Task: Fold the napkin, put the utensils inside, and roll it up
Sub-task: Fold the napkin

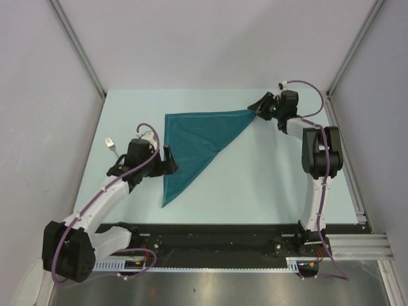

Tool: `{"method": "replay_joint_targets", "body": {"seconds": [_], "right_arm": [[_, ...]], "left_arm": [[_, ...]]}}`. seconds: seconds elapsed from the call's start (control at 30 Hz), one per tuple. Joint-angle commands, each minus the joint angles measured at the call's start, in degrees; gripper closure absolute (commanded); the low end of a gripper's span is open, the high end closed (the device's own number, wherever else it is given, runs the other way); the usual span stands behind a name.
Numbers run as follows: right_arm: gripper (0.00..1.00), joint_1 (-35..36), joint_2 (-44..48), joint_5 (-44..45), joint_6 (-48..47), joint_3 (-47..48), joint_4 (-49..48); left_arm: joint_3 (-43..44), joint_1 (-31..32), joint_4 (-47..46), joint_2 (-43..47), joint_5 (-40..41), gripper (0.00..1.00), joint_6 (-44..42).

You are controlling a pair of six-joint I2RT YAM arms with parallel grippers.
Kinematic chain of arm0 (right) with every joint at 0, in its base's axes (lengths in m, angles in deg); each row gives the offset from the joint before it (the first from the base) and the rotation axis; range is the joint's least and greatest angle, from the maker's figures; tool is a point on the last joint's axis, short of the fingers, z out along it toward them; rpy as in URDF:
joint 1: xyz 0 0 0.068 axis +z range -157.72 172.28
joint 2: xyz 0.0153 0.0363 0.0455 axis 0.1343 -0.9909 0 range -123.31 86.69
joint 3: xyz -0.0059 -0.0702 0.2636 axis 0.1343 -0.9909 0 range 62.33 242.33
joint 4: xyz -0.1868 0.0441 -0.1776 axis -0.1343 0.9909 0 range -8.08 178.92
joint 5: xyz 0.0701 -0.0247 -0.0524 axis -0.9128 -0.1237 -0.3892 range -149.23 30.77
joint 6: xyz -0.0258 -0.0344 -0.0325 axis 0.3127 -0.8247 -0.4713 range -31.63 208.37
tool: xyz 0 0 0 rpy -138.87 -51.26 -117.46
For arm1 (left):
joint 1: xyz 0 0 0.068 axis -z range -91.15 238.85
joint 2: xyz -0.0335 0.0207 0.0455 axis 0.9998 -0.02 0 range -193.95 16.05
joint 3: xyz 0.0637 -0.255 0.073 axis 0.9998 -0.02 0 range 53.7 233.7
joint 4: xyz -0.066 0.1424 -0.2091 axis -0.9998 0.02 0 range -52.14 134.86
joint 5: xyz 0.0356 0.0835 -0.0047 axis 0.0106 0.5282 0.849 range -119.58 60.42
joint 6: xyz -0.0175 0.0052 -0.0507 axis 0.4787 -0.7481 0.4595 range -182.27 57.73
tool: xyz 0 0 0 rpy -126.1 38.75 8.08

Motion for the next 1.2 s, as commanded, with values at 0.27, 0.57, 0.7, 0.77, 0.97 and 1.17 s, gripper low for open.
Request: {"method": "replay_joint_targets", "body": {"seconds": [0.27, 0.57, 0.7, 0.77, 0.97, 1.17], "right_arm": [[0.59, -3.03, -6.50, -2.09, -2.24, -2.99, 3.14], [0.59, -4.88, -9.48, 0.11, -3.03, -0.81, 4.19], [0.59, -4.88, -12.03, 0.37, -3.12, 3.07, 6.03], [0.60, -4.88, -13.00, 0.81, -2.95, 4.29, 6.56], [0.62, -4.80, -16.16, 1.78, -2.42, 9.83, 10.78], [0.66, -3.83, -17.83, 4.68, -2.60, 13.70, 14.30]], "left_arm": [[-9.86, 1.90, -4.40, 4.26, 2.54, 0.08, 10.30], [-10.03, 1.90, -3.26, 1.79, 3.25, 0.09, 10.39], [-9.86, 1.90, -3.08, 2.32, 3.60, 0.09, 10.83], [-9.86, 1.90, -3.08, 2.50, 3.60, 0.09, 11.18], [-9.33, 1.90, -2.56, 2.94, 3.78, 0.09, 11.36], [-8.72, 1.81, -2.12, 3.20, 3.87, 0.09, 11.36]]}}
